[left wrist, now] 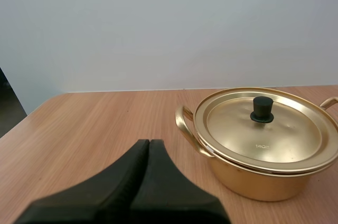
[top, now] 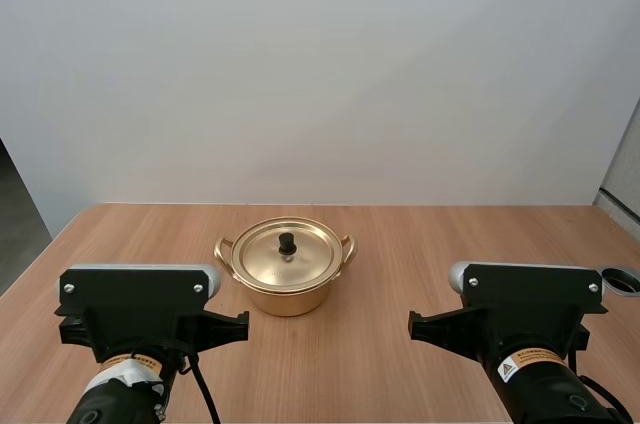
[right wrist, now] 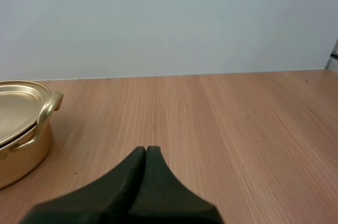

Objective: Open the pot, put the car inside, and close it

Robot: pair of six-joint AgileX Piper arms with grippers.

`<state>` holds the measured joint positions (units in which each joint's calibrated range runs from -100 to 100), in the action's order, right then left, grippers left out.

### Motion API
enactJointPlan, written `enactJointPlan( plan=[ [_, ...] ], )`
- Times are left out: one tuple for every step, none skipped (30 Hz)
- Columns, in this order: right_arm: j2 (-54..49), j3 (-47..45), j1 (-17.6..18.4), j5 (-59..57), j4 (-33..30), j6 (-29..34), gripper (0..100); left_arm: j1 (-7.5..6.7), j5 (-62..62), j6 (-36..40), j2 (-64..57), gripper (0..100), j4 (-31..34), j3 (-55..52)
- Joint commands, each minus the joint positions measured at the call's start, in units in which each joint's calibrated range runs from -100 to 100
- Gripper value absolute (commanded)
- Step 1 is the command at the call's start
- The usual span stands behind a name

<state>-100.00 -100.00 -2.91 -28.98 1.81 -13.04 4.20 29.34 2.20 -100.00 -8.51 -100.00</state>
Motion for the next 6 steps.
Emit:
enactJointPlan(
  plan=[
    [0.0, 0.0, 0.0, 0.0, 0.0, 0.0, 0, 0.0, 0.0, 0.0, 0.0, 0, 0.0, 0.0],
    [0.0, 0.0, 0.0, 0.0, 0.0, 0.0, 0, 0.0, 0.0, 0.0, 0.0, 0, 0.0, 0.0],
    [0.0, 0.0, 0.0, 0.0, 0.0, 0.0, 0, 0.0, 0.0, 0.0, 0.0, 0, 0.0, 0.0],
    [0.0, 0.0, 0.0, 0.0, 0.0, 0.0, 0, 0.0, 0.0, 0.0, 0.0, 0, 0.0, 0.0],
    [0.0, 0.0, 0.0, 0.0, 0.0, 0.0, 0, 0.0, 0.0, 0.0, 0.0, 0, 0.0, 0.0],
    [0.0, 0.0, 0.0, 0.0, 0.0, 0.0, 0, 0.0, 0.0, 0.0, 0.0, 0, 0.0, 0.0]
  ],
)
